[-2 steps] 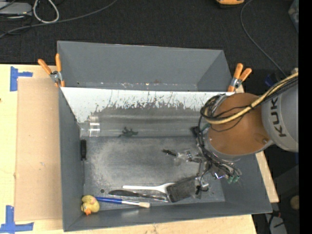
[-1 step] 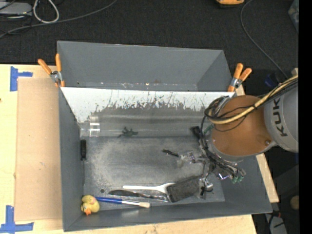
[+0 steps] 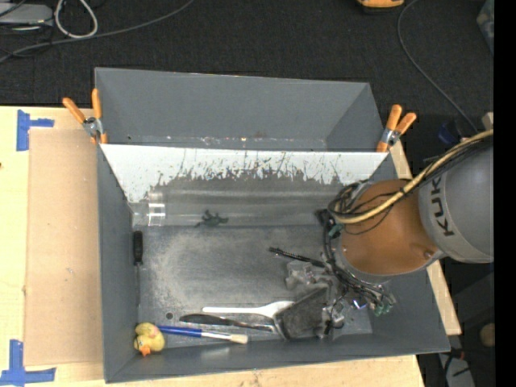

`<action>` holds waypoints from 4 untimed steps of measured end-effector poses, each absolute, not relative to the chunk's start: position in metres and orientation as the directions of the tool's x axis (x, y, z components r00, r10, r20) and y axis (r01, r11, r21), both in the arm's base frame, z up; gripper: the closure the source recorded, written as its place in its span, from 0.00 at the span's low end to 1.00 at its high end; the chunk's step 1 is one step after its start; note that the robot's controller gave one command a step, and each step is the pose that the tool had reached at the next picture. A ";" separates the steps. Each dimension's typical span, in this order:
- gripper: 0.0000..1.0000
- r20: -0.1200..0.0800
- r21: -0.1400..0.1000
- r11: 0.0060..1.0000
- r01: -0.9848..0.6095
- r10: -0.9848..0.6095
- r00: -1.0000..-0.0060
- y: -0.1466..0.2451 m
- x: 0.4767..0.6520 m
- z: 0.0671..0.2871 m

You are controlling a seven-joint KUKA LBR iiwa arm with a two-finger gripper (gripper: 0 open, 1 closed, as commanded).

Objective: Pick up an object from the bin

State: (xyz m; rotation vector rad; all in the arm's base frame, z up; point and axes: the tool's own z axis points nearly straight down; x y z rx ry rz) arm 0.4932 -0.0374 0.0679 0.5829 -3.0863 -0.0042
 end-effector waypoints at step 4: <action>1.00 0.002 0.003 0.877 -0.480 -0.480 -0.877 -0.021 0.491 0.120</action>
Offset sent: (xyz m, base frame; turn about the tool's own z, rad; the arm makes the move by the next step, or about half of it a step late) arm 0.0000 0.0000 0.0000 0.0000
